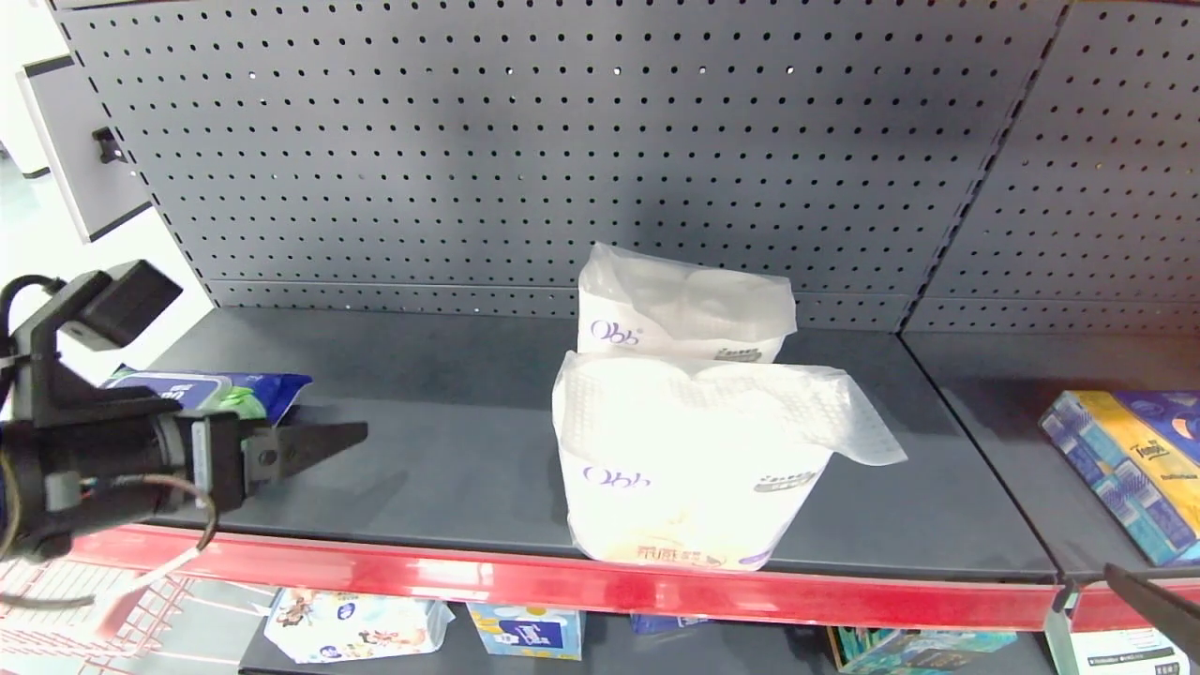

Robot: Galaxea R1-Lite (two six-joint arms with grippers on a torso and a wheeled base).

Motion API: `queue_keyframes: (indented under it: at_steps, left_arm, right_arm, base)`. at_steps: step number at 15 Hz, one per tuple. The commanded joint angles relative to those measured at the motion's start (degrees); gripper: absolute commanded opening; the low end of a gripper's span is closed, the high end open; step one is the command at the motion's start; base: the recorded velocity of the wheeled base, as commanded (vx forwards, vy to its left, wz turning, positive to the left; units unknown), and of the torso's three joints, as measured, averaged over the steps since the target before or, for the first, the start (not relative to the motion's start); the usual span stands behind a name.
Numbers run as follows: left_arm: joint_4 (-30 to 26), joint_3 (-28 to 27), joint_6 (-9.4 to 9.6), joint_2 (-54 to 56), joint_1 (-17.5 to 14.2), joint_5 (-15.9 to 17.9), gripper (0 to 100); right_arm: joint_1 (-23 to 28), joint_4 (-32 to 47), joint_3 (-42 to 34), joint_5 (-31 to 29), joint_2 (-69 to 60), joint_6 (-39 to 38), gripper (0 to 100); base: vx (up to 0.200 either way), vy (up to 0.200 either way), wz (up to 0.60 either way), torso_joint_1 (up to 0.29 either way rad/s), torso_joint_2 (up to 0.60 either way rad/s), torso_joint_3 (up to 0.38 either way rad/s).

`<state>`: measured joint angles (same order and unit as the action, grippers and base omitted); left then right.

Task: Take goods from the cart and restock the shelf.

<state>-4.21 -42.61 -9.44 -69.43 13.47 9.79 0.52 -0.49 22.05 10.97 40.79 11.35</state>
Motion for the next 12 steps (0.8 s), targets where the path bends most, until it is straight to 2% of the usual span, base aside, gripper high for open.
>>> queue_keyframes:
  at_steps: [1,2,3,8,10,12]
  left_arm:
    - [-4.76,-1.69,3.2,6.76,0.77,-3.81,100]
    - [-7.75,-1.6,4.16,9.31,2.09,-9.44,100]
    - [-8.63,-0.81,4.16,11.86,2.96,-11.9,100]
    - [-9.15,4.46,4.25,21.35,4.37,-11.2,100]
    - [-9.15,5.16,4.16,22.84,4.37,-11.28,100]
    - [-9.07,5.16,4.16,22.93,4.37,-11.55,100]
  right_arm:
    - [-3.78,-1.01,3.52,0.01,10.8,-2.65,100]
    - [-7.47,-3.2,4.67,-0.07,14.76,-6.52,100]
    - [-12.13,-6.46,5.54,-0.51,18.1,-8.62,100]
    - [-22.94,-8.04,10.99,-3.59,32.77,-9.15,100]
    - [-24.87,-8.04,12.58,-9.04,37.35,-9.24,100]
    - [-26.28,-8.04,14.07,-10.0,39.37,-9.33,100]
  base:
    - [0.0,0.0,0.0,0.0,0.0,0.0]
    - [0.0,0.0,0.0,0.0,0.0,0.0]
    - [0.0,0.0,0.0,0.0,0.0,0.0]
    - [0.0,0.0,0.0,0.0,0.0,0.0]
    - [0.0,0.0,0.0,0.0,0.0,0.0]
    - [0.0,0.0,0.0,0.0,0.0,0.0]
